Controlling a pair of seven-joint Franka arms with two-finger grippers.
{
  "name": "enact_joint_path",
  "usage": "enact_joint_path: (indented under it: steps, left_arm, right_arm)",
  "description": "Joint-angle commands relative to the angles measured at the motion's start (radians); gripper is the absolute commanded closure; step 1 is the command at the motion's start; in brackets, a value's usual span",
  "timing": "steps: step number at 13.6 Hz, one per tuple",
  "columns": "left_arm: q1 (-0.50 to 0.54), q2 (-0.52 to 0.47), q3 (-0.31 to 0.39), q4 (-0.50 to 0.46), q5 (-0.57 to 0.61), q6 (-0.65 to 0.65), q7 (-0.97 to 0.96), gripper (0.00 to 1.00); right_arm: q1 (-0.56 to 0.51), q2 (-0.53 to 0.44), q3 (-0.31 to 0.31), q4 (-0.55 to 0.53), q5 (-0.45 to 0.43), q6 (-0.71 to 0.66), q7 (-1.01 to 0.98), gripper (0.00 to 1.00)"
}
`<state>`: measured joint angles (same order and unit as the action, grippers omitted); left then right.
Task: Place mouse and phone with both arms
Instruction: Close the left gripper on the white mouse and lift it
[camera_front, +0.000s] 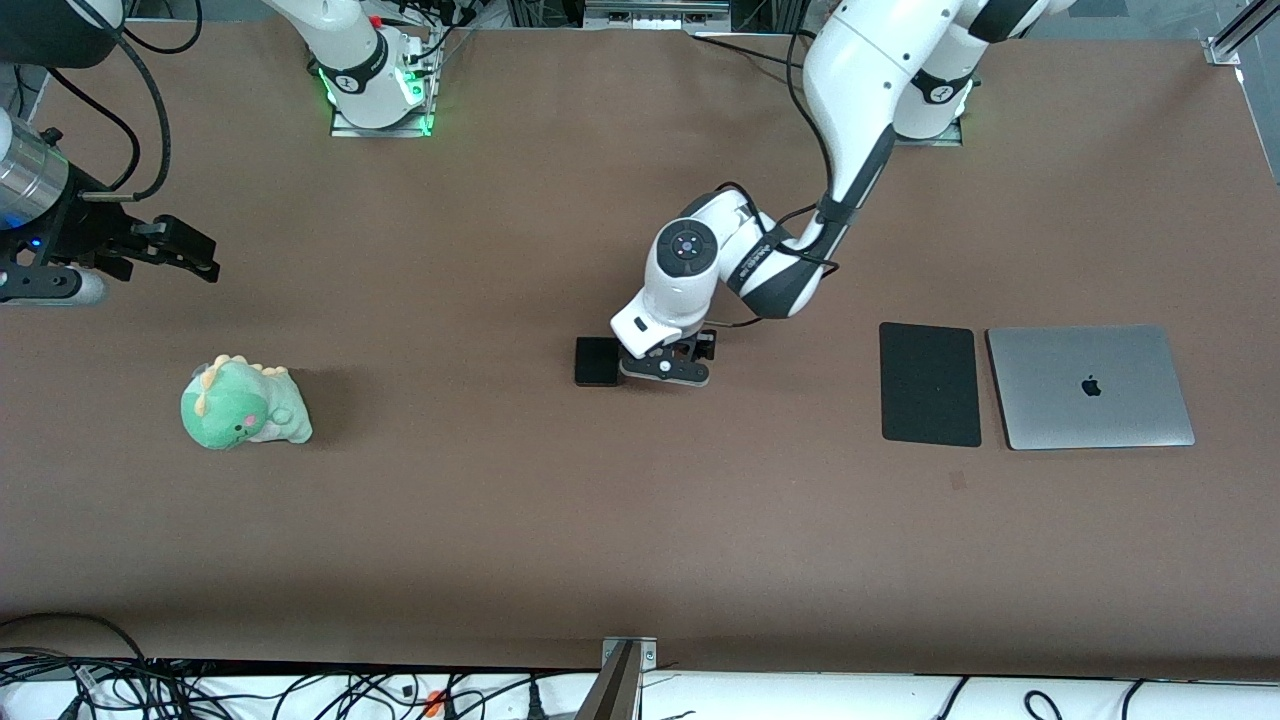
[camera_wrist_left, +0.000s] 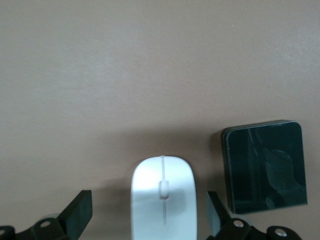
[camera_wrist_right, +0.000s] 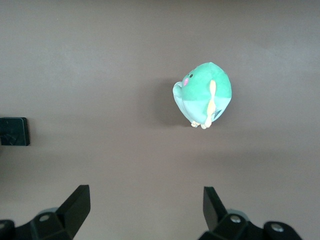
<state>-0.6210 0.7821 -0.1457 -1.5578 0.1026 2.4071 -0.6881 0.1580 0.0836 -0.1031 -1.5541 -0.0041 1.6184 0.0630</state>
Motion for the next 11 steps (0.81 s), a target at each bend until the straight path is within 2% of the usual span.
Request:
enact_joint_path:
  steps: [1, 4, 5, 6, 7, 8, 9, 11]
  left_arm:
    - [-0.029, 0.011, 0.015, -0.036, 0.034, 0.066, -0.057, 0.00]
    - [-0.031, 0.011, 0.015, -0.053, 0.037, 0.066, -0.054, 0.00]
    - [-0.031, 0.011, 0.015, -0.054, 0.037, 0.063, -0.053, 0.20]
    - [-0.031, 0.008, 0.015, -0.053, 0.037, 0.057, -0.047, 0.48]
    - [-0.031, 0.006, 0.014, -0.053, 0.037, 0.053, -0.048, 0.62]
    - [-0.031, 0.002, 0.015, -0.050, 0.037, 0.035, -0.042, 0.63]
    - [-0.025, -0.009, 0.015, -0.041, 0.036, -0.001, -0.025, 0.68]
    - [-0.010, -0.056, 0.017, -0.033, 0.035, -0.092, -0.019, 0.68]
  right_arm:
    - [-0.012, 0.010, 0.010, 0.012, 0.003, 0.005, -0.014, 0.00]
    - [-0.008, 0.015, 0.010, 0.012, 0.000, 0.020, -0.017, 0.00]
    - [-0.005, 0.015, 0.010, 0.012, -0.002, 0.020, -0.017, 0.00]
    - [-0.003, 0.015, 0.013, 0.012, -0.002, 0.020, -0.020, 0.00]
    - [-0.003, 0.016, 0.013, 0.012, -0.002, 0.020, -0.044, 0.00]
    - [-0.003, 0.015, 0.013, 0.012, -0.002, 0.024, -0.083, 0.00]
    - [-0.003, 0.016, 0.013, 0.012, -0.002, 0.031, -0.116, 0.00]
    - [-0.003, 0.016, 0.013, 0.014, 0.003, 0.031, -0.129, 0.00]
